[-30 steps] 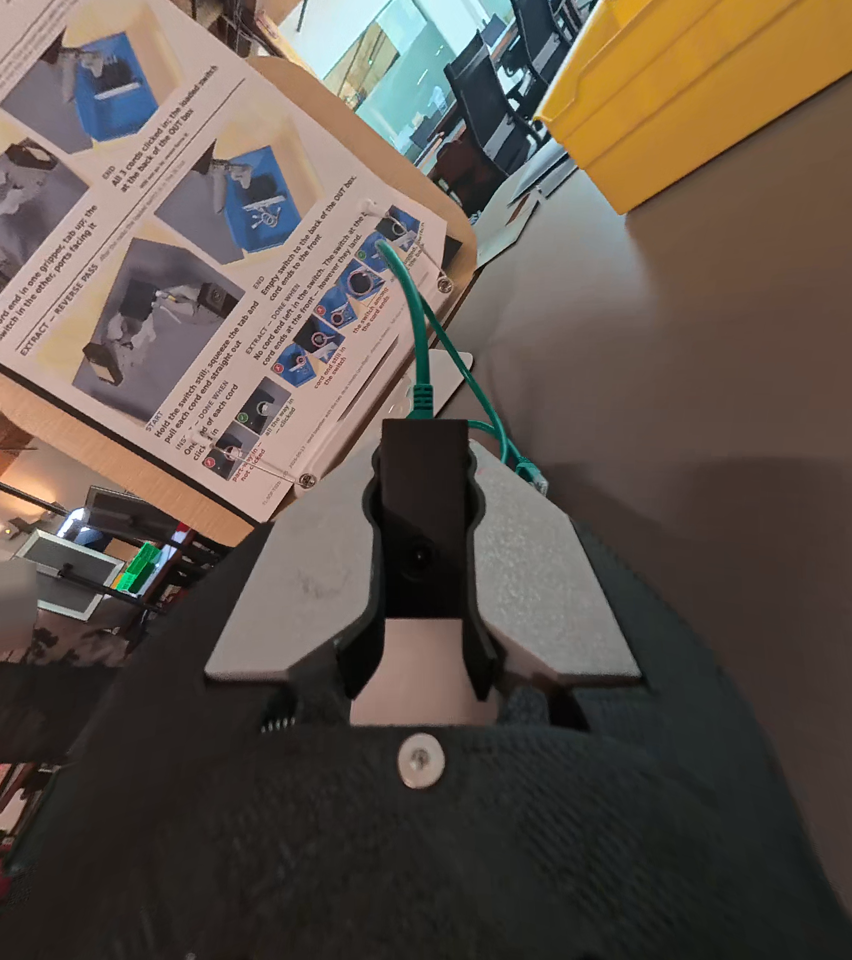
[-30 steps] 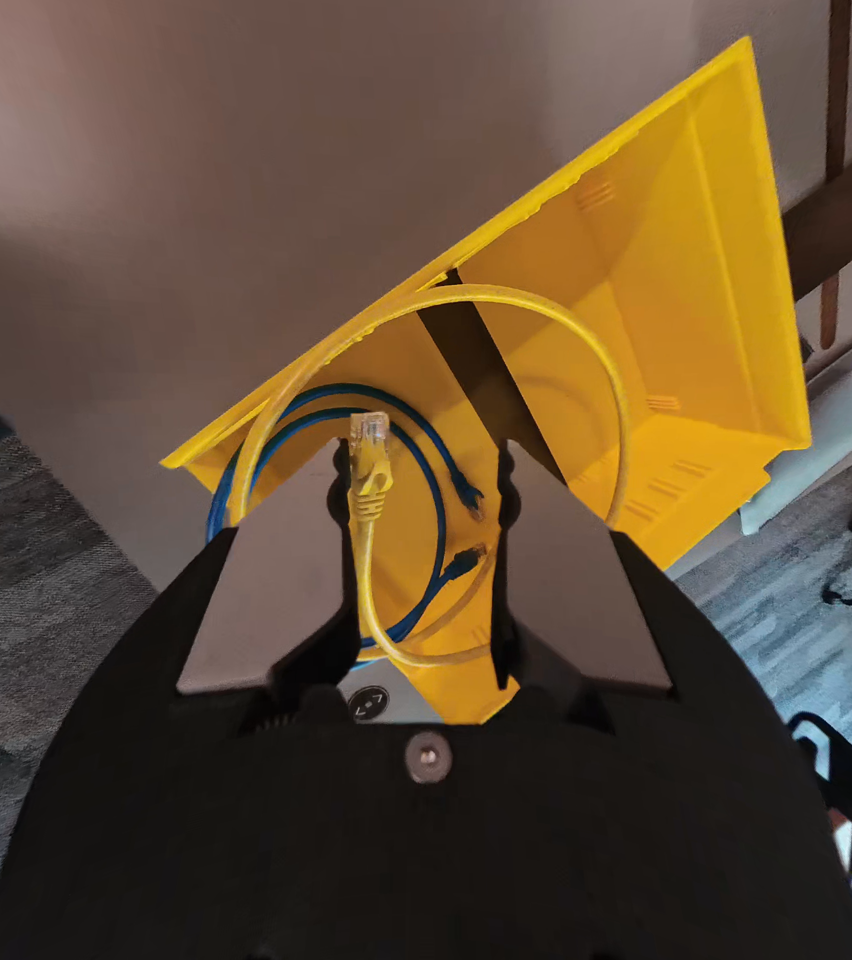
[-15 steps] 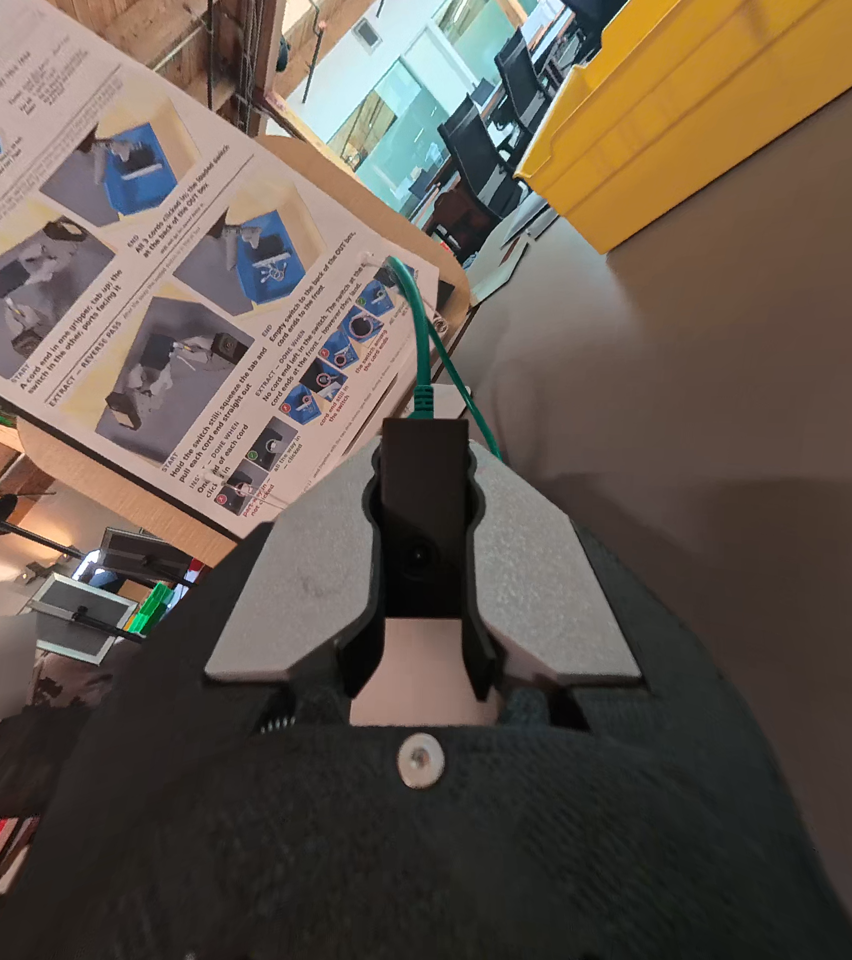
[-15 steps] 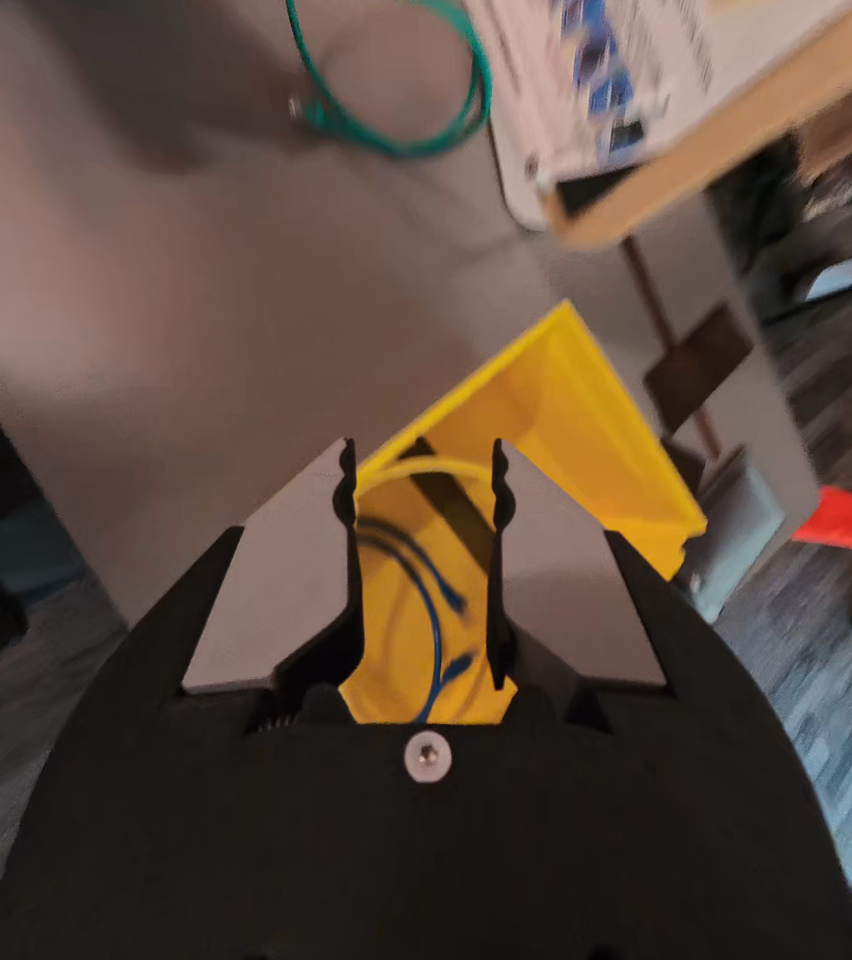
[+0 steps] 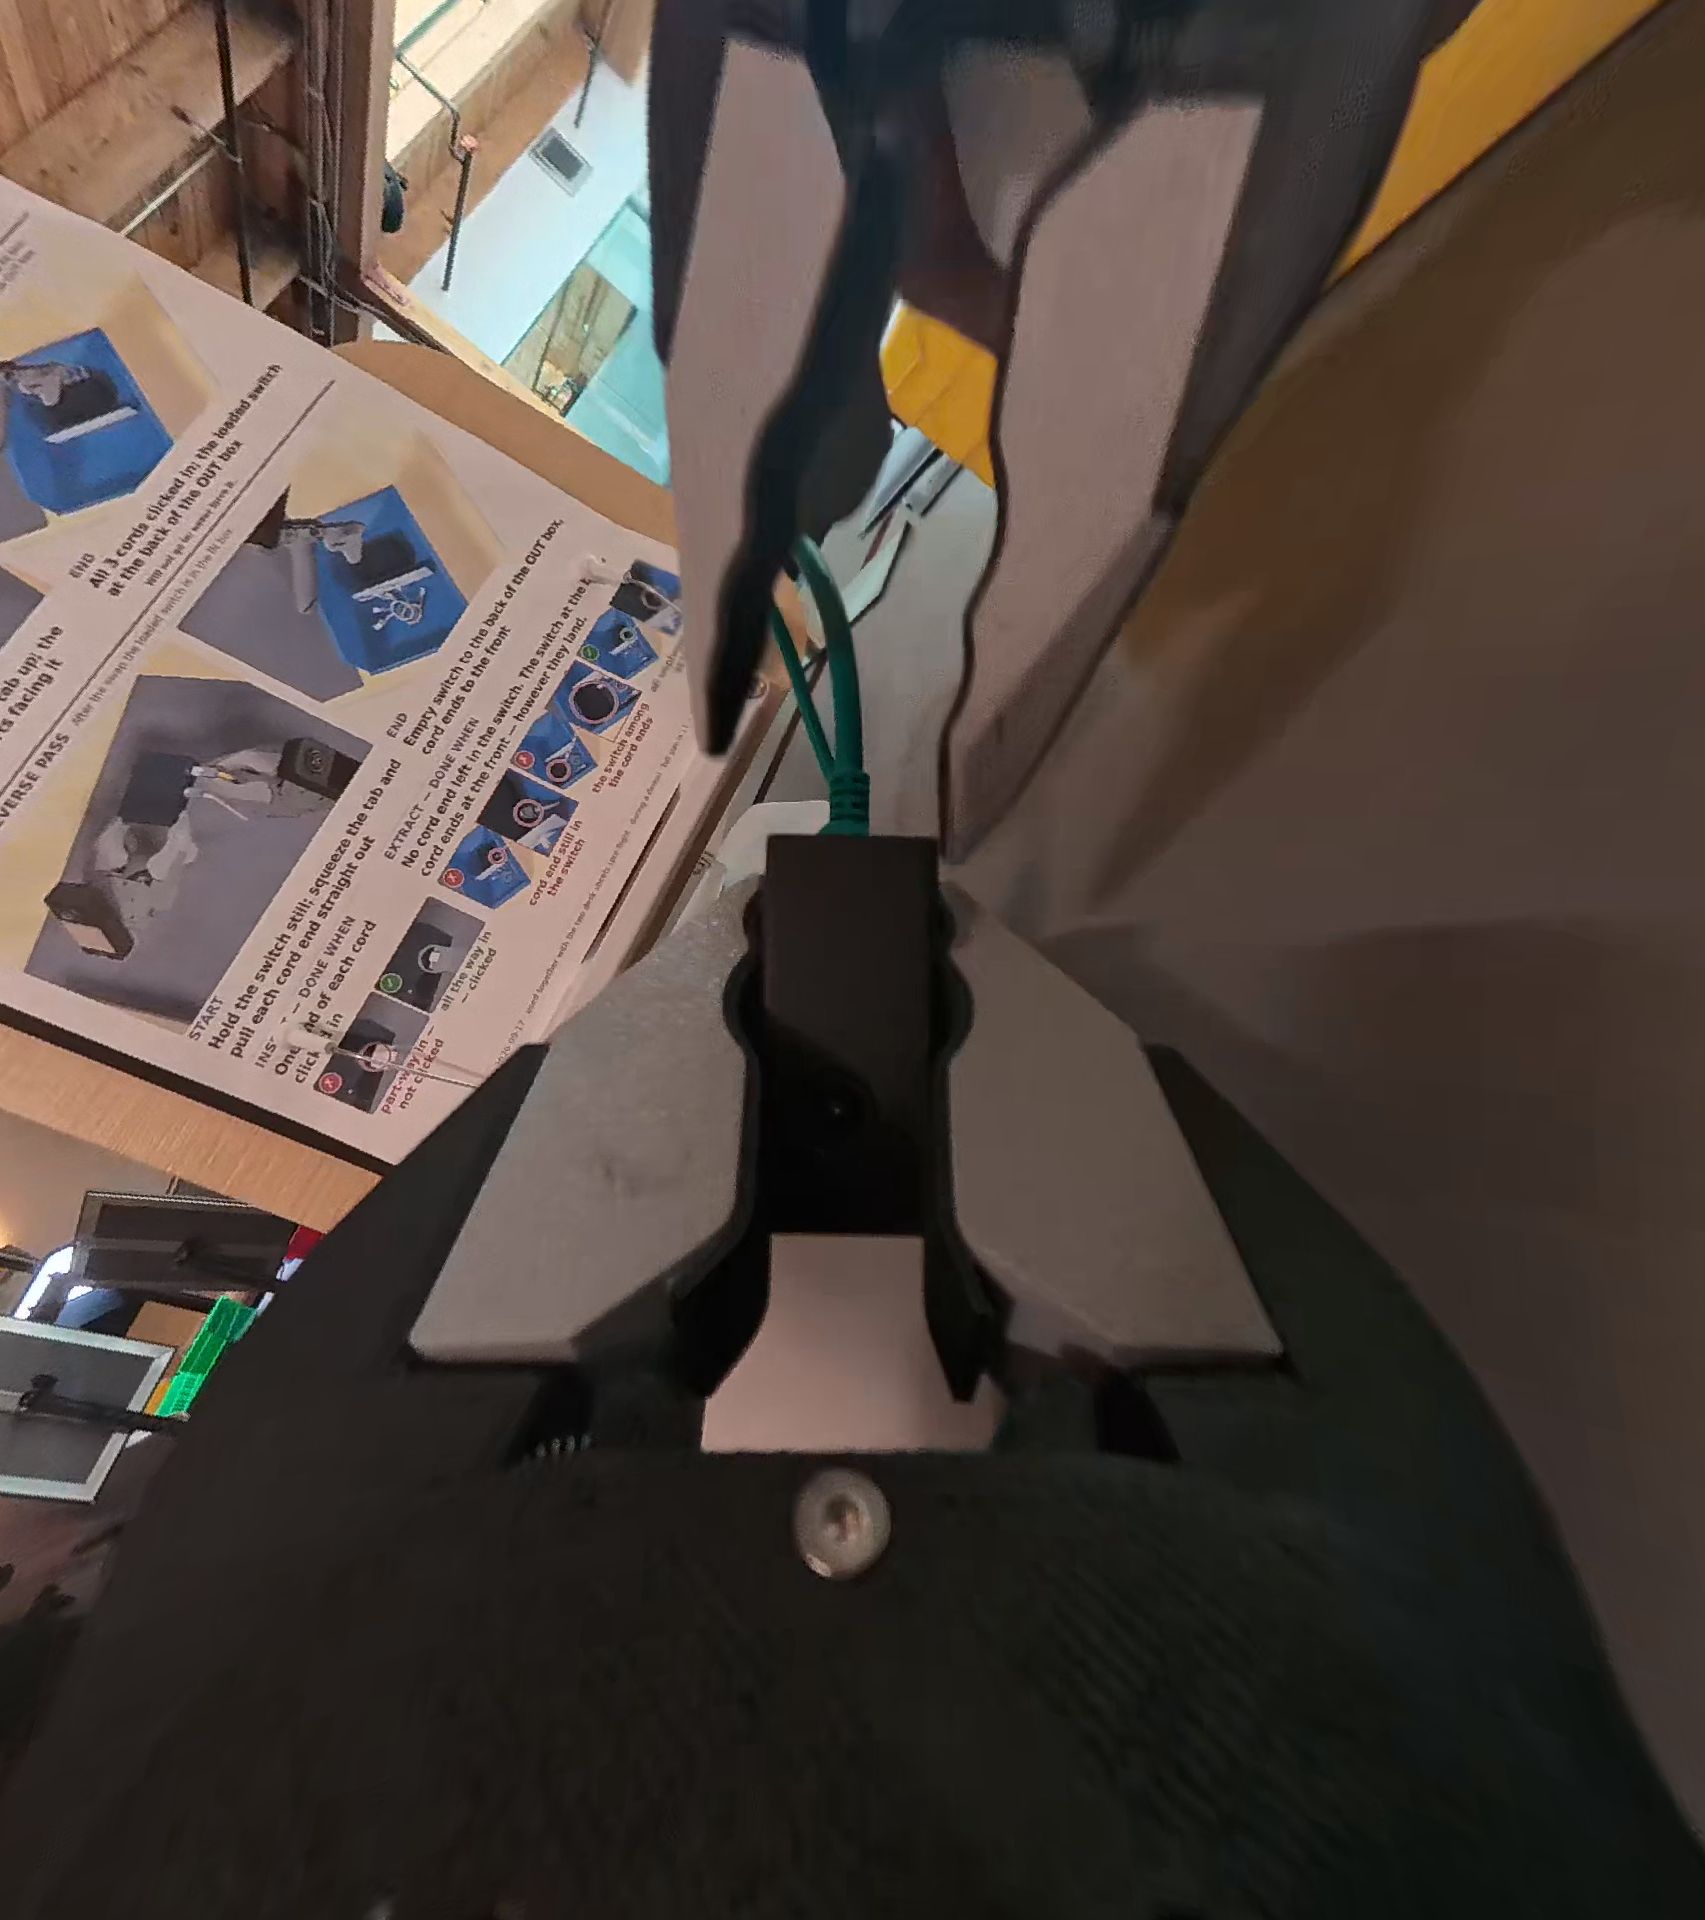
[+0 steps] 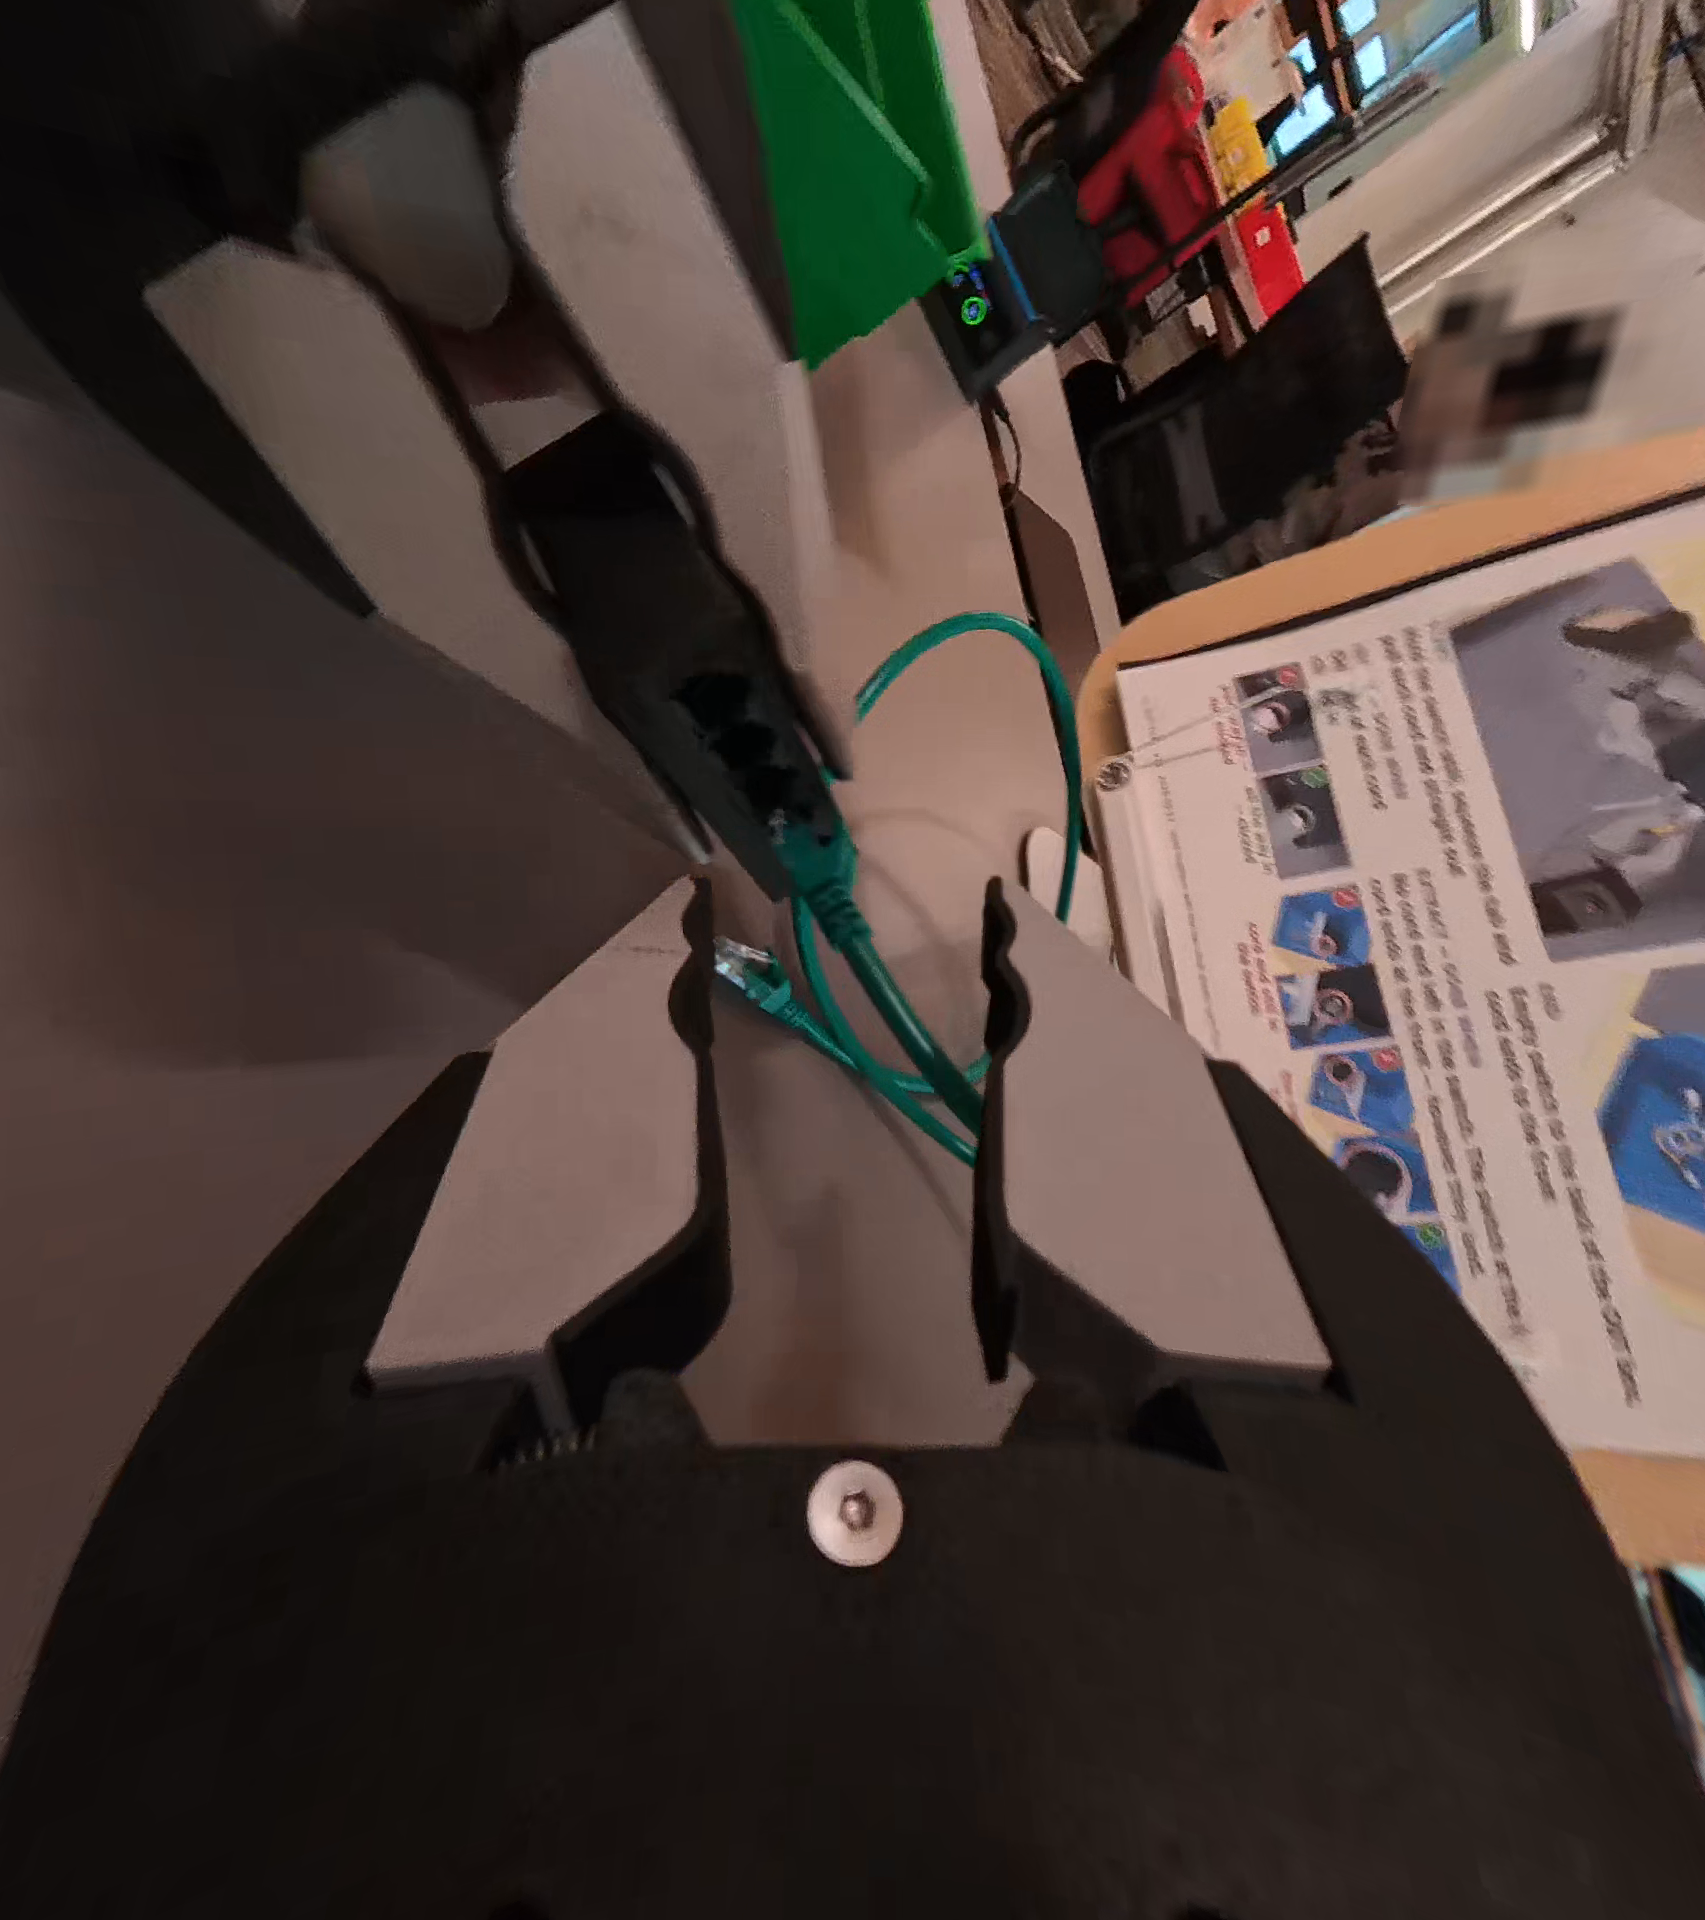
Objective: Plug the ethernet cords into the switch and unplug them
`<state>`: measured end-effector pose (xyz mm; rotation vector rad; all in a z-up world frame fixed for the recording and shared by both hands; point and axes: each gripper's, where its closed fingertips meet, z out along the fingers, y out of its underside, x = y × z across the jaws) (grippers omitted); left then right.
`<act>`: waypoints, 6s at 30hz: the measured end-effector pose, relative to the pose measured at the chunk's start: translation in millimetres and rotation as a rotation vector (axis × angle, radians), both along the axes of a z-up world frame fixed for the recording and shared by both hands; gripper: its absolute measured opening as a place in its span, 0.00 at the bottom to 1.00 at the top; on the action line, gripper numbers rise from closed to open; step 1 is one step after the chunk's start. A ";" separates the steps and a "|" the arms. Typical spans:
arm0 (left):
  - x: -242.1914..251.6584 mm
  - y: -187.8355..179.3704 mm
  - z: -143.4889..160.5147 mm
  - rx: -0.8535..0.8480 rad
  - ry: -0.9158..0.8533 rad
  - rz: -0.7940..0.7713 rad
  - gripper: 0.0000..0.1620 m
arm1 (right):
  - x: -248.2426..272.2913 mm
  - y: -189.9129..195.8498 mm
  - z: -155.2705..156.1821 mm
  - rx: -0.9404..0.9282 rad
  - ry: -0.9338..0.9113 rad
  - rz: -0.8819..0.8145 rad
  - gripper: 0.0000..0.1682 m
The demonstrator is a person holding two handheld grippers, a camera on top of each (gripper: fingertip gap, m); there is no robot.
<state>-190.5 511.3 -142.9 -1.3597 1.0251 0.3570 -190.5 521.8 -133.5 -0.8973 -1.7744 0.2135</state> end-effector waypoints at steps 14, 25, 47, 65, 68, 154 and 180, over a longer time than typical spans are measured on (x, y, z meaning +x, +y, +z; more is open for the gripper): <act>-1.2 12.9 -33.1 -0.093 0.077 0.027 0.17 | -7.8 12.1 -40.3 0.105 0.008 0.030 0.07; -3.8 12.8 -46.1 -0.143 0.125 0.108 0.17 | -2.6 -2.6 -42.5 -0.044 0.026 0.086 0.06; -4.0 10.6 -55.4 -0.157 0.324 0.125 0.17 | -3.9 -1.0 -56.5 0.308 -0.023 0.068 0.07; 1.4 10.0 -59.8 -0.148 0.390 0.108 0.17 | -6.4 0.5 -67.9 0.265 -0.043 0.089 0.06; -1.1 10.8 -59.5 -0.157 0.369 0.117 0.17 | -9.7 2.3 -67.7 0.315 -0.041 0.075 0.06; 22.0 -7.8 -22.2 -0.062 0.075 -0.073 0.25 | 16.5 -26.9 -31.9 -0.001 0.059 0.288 0.06; 7.4 1.3 -45.7 -0.133 0.225 0.029 0.24 | 6.4 -15.0 -47.6 0.209 -0.042 0.178 0.06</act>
